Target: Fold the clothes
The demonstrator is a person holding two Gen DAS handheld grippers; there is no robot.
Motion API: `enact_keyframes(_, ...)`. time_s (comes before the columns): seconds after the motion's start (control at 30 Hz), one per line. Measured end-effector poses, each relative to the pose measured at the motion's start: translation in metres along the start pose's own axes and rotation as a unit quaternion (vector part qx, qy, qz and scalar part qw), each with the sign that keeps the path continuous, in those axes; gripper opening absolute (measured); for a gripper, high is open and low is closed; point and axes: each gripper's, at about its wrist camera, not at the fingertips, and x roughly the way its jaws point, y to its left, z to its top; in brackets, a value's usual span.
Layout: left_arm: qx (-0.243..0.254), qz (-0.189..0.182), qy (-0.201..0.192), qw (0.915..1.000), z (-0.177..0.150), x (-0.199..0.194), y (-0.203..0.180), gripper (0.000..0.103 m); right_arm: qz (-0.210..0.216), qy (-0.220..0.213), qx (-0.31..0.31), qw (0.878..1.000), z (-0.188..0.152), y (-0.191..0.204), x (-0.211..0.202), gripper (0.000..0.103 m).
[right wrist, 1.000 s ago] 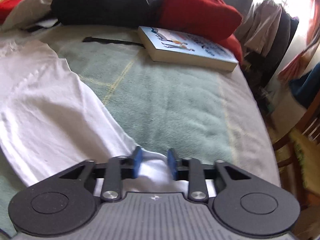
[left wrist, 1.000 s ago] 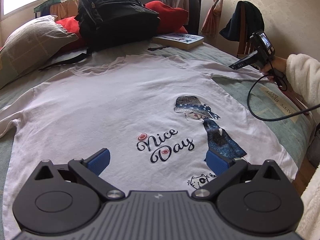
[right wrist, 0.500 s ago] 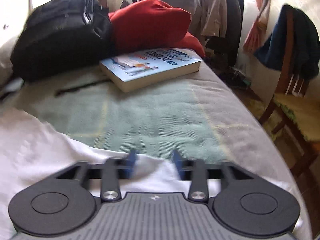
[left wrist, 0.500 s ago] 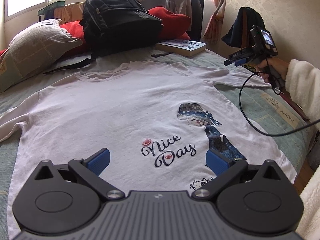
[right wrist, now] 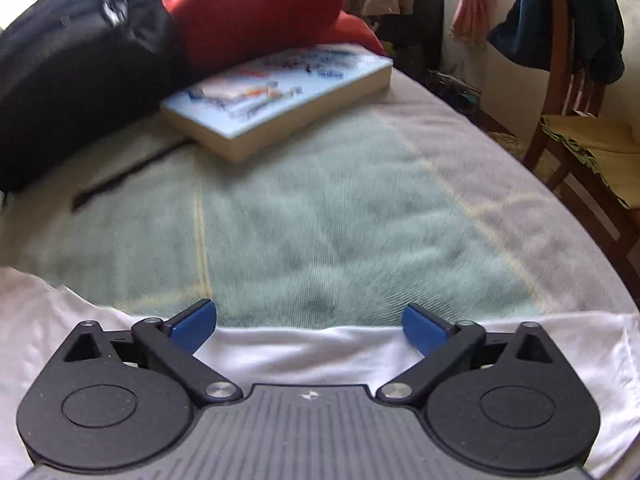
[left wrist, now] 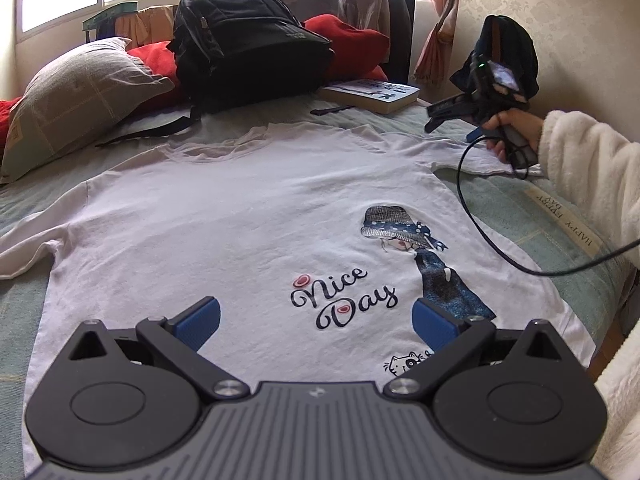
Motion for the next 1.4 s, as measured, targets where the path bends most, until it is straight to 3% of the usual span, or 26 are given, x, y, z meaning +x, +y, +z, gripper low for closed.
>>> enact_keyframes(0.1, 0.002, -0.003, 0.0, 1.0, 0.0, 0.001, -0.002, 0.101, 0.021, -0.015, 0.008, 1.0, -0.002, -0.024, -0.034, 0.103)
enact_keyframes(0.27, 0.012, -0.012, 0.004, 0.9998, 0.001, 0.004, -0.009, 0.101, 0.02, 0.009, 0.019, 1.0, -0.022, -0.076, -0.049, 0.103)
enact_keyframes(0.37, 0.016, -0.012, 0.005, 0.9998, 0.0, 0.003, -0.013, 0.101, -0.034, 0.033, 0.044, 0.998, -0.034, -0.107, -0.029, 0.103)
enact_keyframes(0.57, 0.018, 0.002, -0.001, 0.9998, 0.0, -0.007, -0.016, 0.101, -0.099, -0.011, 0.131, 0.986, -0.025, -0.151, -0.017, 0.103)
enact_keyframes(0.63, 0.018, 0.005, -0.003, 0.9998, 0.001, -0.009, -0.016, 0.101, -0.09, 0.001, 0.142, 0.986, -0.021, -0.143, -0.025, 0.103)
enact_keyframes(0.7, 0.02, 0.006, -0.003, 0.9998, 0.002, -0.009, -0.017, 0.101, -0.049, 0.003, 0.114, 0.992, -0.022, -0.122, -0.037, 0.103)
enact_keyframes(0.87, 0.027, 0.005, 0.0, 0.9996, 0.002, -0.009, -0.019, 0.101, 0.05, 0.03, 0.016, 0.998, -0.039, -0.037, -0.055, 0.103)
enact_keyframes(1.0, 0.021, 0.014, 0.004, 0.9997, -0.003, -0.009, -0.016, 0.101, 0.085, 0.04, -0.054, 0.994, -0.055, 0.021, -0.048, 0.103)
enact_keyframes(1.2, -0.009, 0.041, 0.022, 0.9989, -0.014, -0.009, 0.005, 0.101, 0.041, 0.029, -0.117, 0.992, -0.078, 0.027, -0.046, 0.103)
enact_keyframes(1.37, -0.042, 0.07, 0.041, 0.9958, -0.019, -0.005, 0.029, 0.101, -0.046, 0.067, -0.034, 0.996, -0.062, 0.001, -0.06, 0.103)
enact_keyframes(1.4, -0.047, 0.074, 0.043, 0.9952, -0.02, -0.005, 0.033, 0.101, -0.035, 0.064, -0.03, 0.997, -0.058, 0.008, -0.066, 0.103)
